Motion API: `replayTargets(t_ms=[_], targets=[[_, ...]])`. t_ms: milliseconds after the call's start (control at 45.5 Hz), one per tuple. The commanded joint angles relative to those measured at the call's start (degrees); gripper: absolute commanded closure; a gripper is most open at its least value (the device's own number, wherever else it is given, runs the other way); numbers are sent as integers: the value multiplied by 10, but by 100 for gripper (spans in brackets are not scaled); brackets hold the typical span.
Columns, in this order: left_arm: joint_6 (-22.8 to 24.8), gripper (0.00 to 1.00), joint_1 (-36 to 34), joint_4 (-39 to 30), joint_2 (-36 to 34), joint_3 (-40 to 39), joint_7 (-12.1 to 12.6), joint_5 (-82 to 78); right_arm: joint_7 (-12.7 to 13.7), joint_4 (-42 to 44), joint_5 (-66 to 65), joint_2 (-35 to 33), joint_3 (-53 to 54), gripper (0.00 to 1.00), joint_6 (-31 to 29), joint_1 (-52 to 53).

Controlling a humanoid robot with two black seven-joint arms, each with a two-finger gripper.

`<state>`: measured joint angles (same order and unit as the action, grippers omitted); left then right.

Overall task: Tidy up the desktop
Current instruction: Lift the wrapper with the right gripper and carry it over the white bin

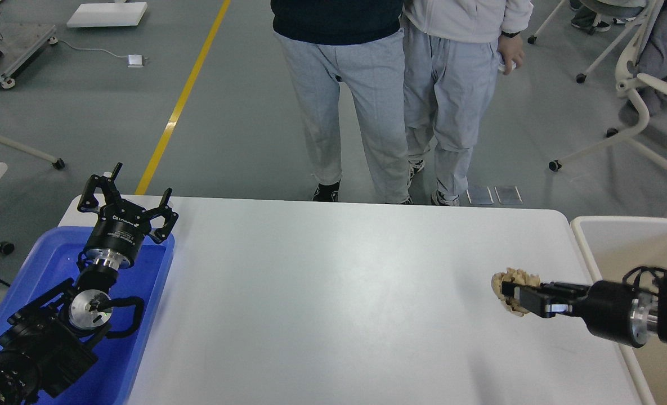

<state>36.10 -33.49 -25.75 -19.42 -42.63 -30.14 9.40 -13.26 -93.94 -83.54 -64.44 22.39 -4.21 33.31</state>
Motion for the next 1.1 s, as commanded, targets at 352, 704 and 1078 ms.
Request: replayTargets(t_ms=[352, 704, 1078], targets=[[-1, 0, 0, 0, 0, 0, 0, 0, -1, -17, 123, -82, 5, 100, -151, 199], [0, 0, 0, 0, 0, 0, 0, 0, -3, 31, 147, -82, -2, 100, -111, 193], [0, 0, 0, 0, 0, 0, 0, 0, -8, 162, 402, -59, -7, 100, 55, 97]])
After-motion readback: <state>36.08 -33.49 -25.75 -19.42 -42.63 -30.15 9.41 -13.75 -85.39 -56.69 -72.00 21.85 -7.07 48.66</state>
